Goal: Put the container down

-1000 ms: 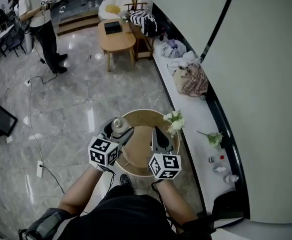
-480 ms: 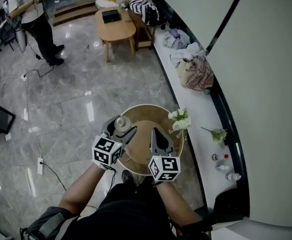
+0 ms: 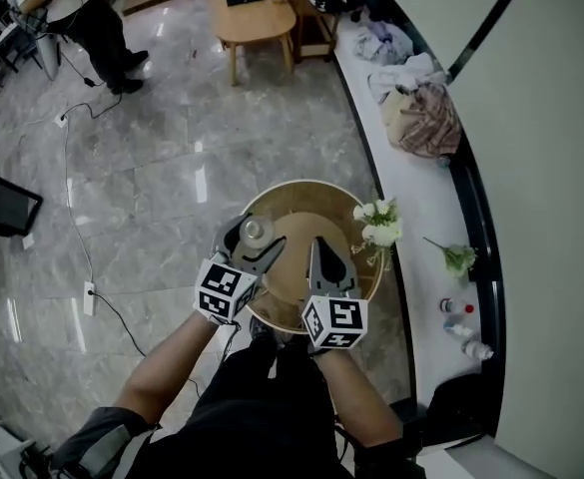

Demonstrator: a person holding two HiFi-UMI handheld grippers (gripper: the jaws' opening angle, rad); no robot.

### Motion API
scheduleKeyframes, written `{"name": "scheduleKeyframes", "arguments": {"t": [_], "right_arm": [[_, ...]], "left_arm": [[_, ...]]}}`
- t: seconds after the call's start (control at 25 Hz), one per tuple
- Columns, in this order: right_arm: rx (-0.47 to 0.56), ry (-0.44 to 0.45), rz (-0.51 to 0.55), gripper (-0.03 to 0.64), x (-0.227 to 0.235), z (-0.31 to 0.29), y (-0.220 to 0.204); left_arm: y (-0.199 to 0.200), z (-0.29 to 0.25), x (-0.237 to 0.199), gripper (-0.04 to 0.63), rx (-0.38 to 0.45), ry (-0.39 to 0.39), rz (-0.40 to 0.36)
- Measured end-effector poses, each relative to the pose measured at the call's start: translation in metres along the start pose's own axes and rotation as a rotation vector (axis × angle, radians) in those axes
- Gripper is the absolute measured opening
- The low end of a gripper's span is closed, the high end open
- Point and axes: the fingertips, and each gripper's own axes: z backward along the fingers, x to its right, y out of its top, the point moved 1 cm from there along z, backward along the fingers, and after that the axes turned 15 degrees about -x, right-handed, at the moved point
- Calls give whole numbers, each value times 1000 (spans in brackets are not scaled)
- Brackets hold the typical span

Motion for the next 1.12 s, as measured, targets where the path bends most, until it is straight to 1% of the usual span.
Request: {"name": "scheduleKeyframes", "arguments": {"t": [0.36,0.48,0.88,1.12], "right_arm": [[-76,-40,-35,8,52,-35,-46],[-102,-47,-52,8,63,-47,-63],[-167,-31,-100,8,98,-77,-112],[-210,-24,-129,8,111,-91,-140]], "left_arm": [[-44,-74,-14,339,-88,10,18],[-61,-95,-21,339,-117,17,11],[-119,-165,-20,339,-218,25,4],[-152,-200,-17,339,-269,13,-2]]}}
